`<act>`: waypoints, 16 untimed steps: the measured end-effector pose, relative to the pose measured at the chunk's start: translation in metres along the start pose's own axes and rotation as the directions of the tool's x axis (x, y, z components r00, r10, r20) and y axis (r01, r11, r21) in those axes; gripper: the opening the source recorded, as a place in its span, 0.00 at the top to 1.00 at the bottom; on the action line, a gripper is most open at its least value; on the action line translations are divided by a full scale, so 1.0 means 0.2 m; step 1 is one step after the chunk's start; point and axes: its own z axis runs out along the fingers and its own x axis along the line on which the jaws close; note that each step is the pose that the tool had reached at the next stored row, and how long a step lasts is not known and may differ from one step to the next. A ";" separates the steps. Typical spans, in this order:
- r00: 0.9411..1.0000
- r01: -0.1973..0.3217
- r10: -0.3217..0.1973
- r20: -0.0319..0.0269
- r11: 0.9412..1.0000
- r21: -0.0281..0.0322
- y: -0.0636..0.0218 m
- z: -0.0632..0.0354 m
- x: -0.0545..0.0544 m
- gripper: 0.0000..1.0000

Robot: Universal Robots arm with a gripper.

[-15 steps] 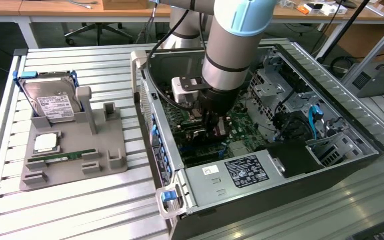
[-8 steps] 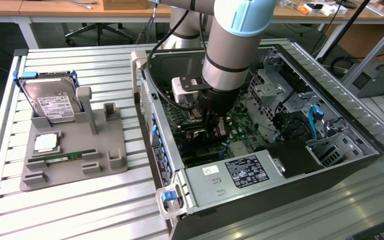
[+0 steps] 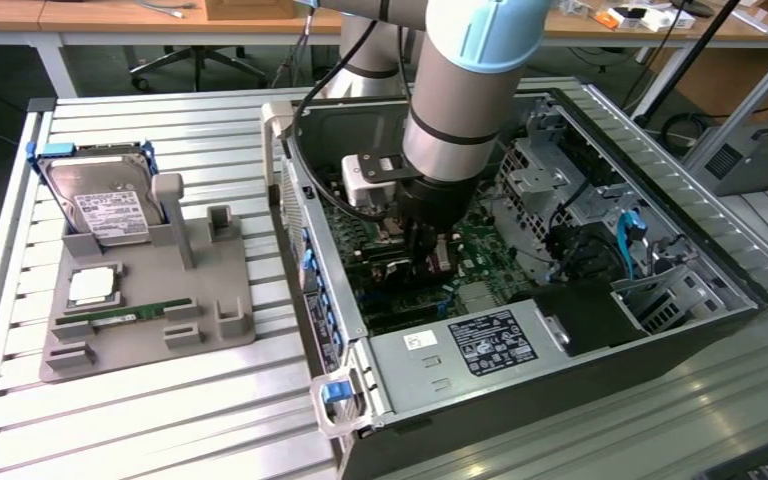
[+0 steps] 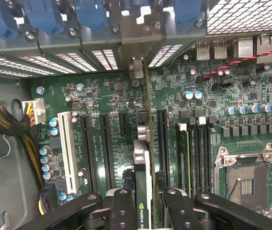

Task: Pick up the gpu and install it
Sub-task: 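Insert the gpu into the slot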

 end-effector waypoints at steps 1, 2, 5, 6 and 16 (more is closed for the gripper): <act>1.000 0.000 0.000 0.000 1.000 0.000 0.000 0.000 0.00 0.73; 1.000 0.000 0.000 0.000 1.000 0.000 0.000 0.000 0.00 0.73; 1.000 0.000 0.000 0.000 1.000 0.000 0.000 0.000 0.00 0.73; 1.000 0.000 0.000 0.000 1.000 0.000 0.000 0.000 0.00 0.73; 1.000 0.000 0.000 0.000 1.000 0.000 0.000 0.000 0.00 0.67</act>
